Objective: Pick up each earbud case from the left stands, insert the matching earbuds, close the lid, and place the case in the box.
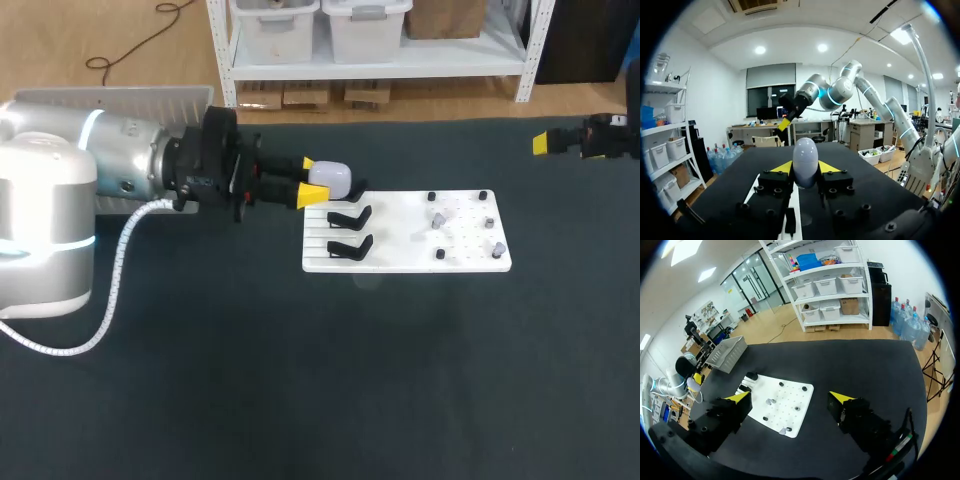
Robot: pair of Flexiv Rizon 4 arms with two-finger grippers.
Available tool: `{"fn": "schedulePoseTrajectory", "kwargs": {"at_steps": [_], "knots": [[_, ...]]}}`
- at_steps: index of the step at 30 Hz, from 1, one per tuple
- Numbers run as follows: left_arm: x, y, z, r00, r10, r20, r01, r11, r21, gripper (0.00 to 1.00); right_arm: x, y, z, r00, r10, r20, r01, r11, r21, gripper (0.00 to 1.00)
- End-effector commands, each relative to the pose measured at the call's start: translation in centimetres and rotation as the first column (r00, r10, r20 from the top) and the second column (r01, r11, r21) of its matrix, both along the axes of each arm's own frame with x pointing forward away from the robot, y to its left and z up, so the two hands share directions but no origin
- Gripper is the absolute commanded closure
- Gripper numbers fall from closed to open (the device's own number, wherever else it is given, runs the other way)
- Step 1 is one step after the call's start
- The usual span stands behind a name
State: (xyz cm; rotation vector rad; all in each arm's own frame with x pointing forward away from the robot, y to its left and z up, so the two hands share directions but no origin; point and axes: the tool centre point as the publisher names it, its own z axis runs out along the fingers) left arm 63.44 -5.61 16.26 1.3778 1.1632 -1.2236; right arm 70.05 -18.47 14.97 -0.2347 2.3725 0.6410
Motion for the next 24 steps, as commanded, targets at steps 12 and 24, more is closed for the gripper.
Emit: {"fn": "schedulePoseTrajectory", "kwargs": {"at_steps": [12,24], "knots": [[-0.3,-2.4,-0.6,1.000,0.018,0.018,-0.017,0.995,-0.099,1.00,-5.5,4.3,2.0,0.990,0.143,0.006,-0.143,0.989,-0.045,0.00],[-0.1,-2.4,-1.3,1.000,0.002,-0.007,-0.003,0.997,-0.080,1.00,-8.8,10.2,1.9,0.969,0.248,-0.020,-0.247,0.955,-0.167,0.00]]}}
